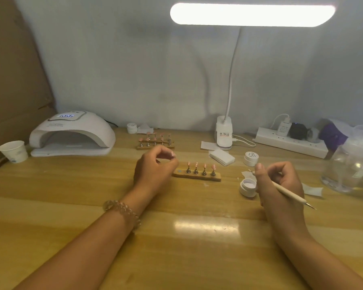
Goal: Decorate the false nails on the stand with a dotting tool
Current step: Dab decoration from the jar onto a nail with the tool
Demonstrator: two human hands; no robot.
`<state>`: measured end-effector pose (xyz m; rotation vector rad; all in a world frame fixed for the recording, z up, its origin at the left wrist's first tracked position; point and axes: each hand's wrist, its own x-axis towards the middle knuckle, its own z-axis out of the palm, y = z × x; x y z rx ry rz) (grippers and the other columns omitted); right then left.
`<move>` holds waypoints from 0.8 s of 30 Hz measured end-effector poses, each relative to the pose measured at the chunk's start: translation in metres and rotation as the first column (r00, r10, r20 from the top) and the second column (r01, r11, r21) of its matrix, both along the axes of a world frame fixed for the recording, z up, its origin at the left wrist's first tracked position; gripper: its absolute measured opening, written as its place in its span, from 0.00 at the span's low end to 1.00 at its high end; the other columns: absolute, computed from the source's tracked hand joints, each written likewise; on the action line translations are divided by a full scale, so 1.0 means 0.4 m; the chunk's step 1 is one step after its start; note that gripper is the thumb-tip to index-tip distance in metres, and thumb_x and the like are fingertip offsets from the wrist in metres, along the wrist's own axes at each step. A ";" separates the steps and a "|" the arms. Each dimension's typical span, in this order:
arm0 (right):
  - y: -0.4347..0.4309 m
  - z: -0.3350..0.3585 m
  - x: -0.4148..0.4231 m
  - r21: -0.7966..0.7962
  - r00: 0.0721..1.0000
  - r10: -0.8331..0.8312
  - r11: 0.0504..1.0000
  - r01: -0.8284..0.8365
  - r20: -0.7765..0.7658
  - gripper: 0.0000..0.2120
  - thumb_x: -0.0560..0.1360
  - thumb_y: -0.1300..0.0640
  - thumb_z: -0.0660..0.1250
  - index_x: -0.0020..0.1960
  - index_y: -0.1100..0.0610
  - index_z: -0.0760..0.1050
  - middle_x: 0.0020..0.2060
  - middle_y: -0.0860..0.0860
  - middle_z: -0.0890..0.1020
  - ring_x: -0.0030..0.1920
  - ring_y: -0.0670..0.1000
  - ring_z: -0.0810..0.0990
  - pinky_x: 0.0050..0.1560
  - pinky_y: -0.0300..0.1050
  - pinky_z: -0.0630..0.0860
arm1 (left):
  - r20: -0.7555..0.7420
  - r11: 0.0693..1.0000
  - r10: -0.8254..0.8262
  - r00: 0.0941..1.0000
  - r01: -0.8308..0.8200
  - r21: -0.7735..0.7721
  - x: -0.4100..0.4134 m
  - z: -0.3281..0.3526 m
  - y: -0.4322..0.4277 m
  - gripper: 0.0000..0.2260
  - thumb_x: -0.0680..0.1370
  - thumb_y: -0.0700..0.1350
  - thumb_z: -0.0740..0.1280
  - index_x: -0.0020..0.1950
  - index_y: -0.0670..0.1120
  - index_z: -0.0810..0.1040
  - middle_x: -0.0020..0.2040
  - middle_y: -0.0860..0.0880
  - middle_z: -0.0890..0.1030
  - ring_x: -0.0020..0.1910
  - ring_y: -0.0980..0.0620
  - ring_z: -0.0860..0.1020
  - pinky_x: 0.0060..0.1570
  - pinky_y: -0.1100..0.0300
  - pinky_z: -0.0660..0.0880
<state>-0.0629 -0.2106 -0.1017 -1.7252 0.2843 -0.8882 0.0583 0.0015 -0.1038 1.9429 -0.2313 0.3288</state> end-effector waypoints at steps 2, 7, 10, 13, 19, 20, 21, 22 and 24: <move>0.001 -0.002 0.001 -0.017 1.000 0.001 1.000 -0.001 -0.008 0.12 0.78 0.49 0.68 0.40 0.50 0.69 0.32 0.48 0.79 0.29 0.40 0.76 0.35 0.45 0.71 | -0.051 0.997 -0.047 0.998 0.050 0.057 0.003 -0.013 0.002 0.05 0.72 0.42 0.72 0.41 0.53 0.80 0.44 0.57 0.83 0.33 0.60 0.71 0.42 0.60 0.69; -0.001 -0.009 0.002 -0.042 0.999 -0.004 0.999 0.003 -0.039 0.11 0.78 0.49 0.68 0.41 0.51 0.70 0.32 0.47 0.80 0.31 0.40 0.77 0.35 0.43 0.71 | -0.052 0.977 -0.053 0.997 0.062 0.205 -0.005 -0.020 -0.009 0.04 0.73 0.46 0.73 0.42 0.55 0.80 0.45 0.59 0.82 0.36 0.56 0.74 0.45 0.58 0.74; 0.000 -0.011 0.000 -0.079 0.999 -0.003 0.997 -0.001 -0.045 0.11 0.77 0.48 0.68 0.41 0.52 0.70 0.33 0.45 0.80 0.33 0.42 0.78 0.35 0.45 0.72 | -0.055 0.972 -0.033 0.998 0.045 0.231 -0.006 -0.016 -0.007 0.03 0.73 0.46 0.73 0.43 0.54 0.80 0.48 0.57 0.82 0.43 0.52 0.78 0.52 0.53 0.76; 0.000 -0.012 0.000 -0.094 0.999 0.003 0.996 -0.008 -0.048 0.11 0.78 0.48 0.68 0.41 0.52 0.71 0.35 0.44 0.81 0.34 0.43 0.79 0.36 0.46 0.74 | -0.055 0.965 -0.039 0.998 0.052 0.257 -0.011 -0.012 -0.009 0.04 0.74 0.46 0.73 0.44 0.55 0.80 0.50 0.56 0.82 0.47 0.51 0.79 0.55 0.49 0.76; -0.003 -0.011 -0.003 -0.100 0.999 -0.011 0.995 0.007 -0.039 0.10 0.77 0.45 0.67 0.43 0.50 0.71 0.36 0.46 0.81 0.35 0.41 0.78 0.37 0.45 0.72 | -0.064 0.952 -0.031 0.997 0.049 0.303 -0.011 -0.013 -0.007 0.07 0.75 0.47 0.72 0.41 0.57 0.77 0.51 0.59 0.82 0.51 0.54 0.79 0.60 0.48 0.74; -0.003 -0.009 -0.004 -0.107 0.999 -0.016 0.994 0.012 -0.034 0.10 0.78 0.45 0.67 0.44 0.49 0.71 0.37 0.45 0.80 0.36 0.39 0.78 0.38 0.45 0.72 | -0.069 0.950 -0.033 0.997 0.052 0.308 -0.011 -0.013 -0.006 0.07 0.75 0.47 0.72 0.41 0.58 0.77 0.51 0.59 0.82 0.51 0.54 0.79 0.60 0.48 0.74; -0.004 -0.007 -0.004 -0.107 0.999 -0.015 0.994 0.012 -0.030 0.09 0.78 0.45 0.66 0.45 0.49 0.71 0.37 0.45 0.81 0.37 0.39 0.78 0.39 0.45 0.73 | -0.073 0.949 -0.034 0.997 0.055 0.312 -0.011 -0.012 -0.007 0.07 0.75 0.48 0.72 0.41 0.58 0.77 0.50 0.59 0.82 0.51 0.54 0.79 0.61 0.48 0.73; -0.004 -0.005 -0.005 -0.096 1.000 -0.008 0.995 0.005 -0.029 0.08 0.79 0.45 0.65 0.46 0.49 0.72 0.37 0.47 0.82 0.36 0.40 0.79 0.39 0.47 0.74 | -0.077 0.948 -0.033 0.997 0.055 0.314 -0.011 -0.012 -0.008 0.07 0.75 0.48 0.72 0.41 0.58 0.77 0.50 0.59 0.82 0.52 0.54 0.79 0.61 0.47 0.73; -0.009 0.001 -0.008 -0.077 0.999 0.012 0.997 -0.016 -0.043 0.11 0.81 0.44 0.60 0.48 0.50 0.74 0.32 0.50 0.82 0.31 0.42 0.77 0.39 0.48 0.74 | -0.082 0.945 -0.035 0.996 0.059 0.321 -0.011 -0.011 -0.008 0.06 0.75 0.48 0.72 0.42 0.58 0.77 0.50 0.60 0.82 0.52 0.54 0.79 0.61 0.47 0.73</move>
